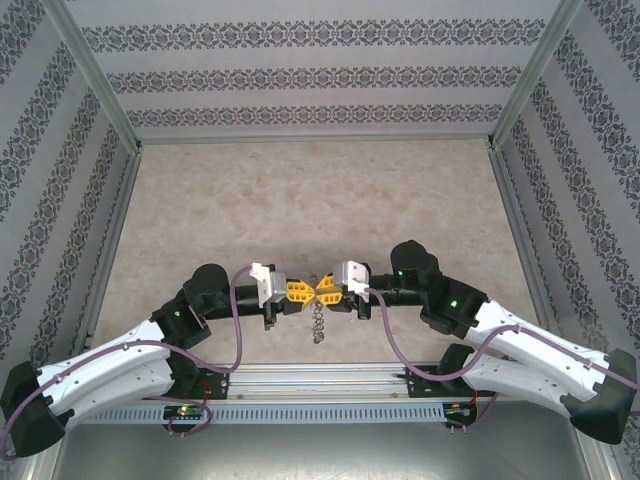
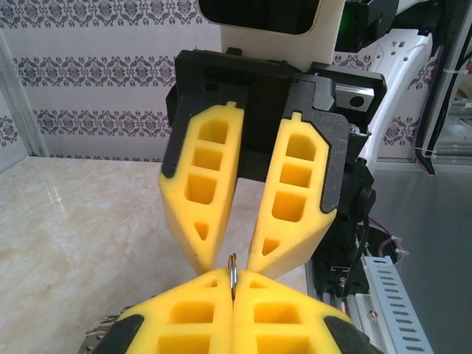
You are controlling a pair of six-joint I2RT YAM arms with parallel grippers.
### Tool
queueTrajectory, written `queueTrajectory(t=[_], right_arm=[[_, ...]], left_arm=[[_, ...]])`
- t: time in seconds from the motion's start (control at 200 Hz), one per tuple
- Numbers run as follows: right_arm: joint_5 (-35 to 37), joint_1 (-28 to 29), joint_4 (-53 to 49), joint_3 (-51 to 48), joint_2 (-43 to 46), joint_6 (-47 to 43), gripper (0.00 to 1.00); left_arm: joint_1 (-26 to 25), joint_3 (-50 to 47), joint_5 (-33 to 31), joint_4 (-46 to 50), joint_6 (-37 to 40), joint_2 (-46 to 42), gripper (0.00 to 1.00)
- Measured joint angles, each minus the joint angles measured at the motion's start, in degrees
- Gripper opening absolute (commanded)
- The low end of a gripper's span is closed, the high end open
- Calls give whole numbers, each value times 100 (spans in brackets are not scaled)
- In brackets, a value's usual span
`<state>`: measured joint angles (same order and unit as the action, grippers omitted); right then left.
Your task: Put the keys on the keyring
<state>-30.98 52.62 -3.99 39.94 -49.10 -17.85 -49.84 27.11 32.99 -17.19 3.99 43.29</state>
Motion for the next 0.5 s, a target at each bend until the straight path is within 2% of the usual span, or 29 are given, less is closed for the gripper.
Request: queueTrajectory(t=[0.085, 0.25, 0.355, 0.5], right_arm=[[-20, -2, 0, 0, -20, -17, 0], [22, -2, -28, 7, -52, -11, 0], [162, 0, -142, 26, -120, -74, 0], [520, -2, -501, 227, -138, -260, 0]], left_arm=[[7, 0, -9, 7, 2, -2, 0], [9, 4, -76, 101, 44, -15, 0], [2, 225, -304, 706, 310, -11, 16], [-2, 776, -695, 1497, 546, 146, 21]])
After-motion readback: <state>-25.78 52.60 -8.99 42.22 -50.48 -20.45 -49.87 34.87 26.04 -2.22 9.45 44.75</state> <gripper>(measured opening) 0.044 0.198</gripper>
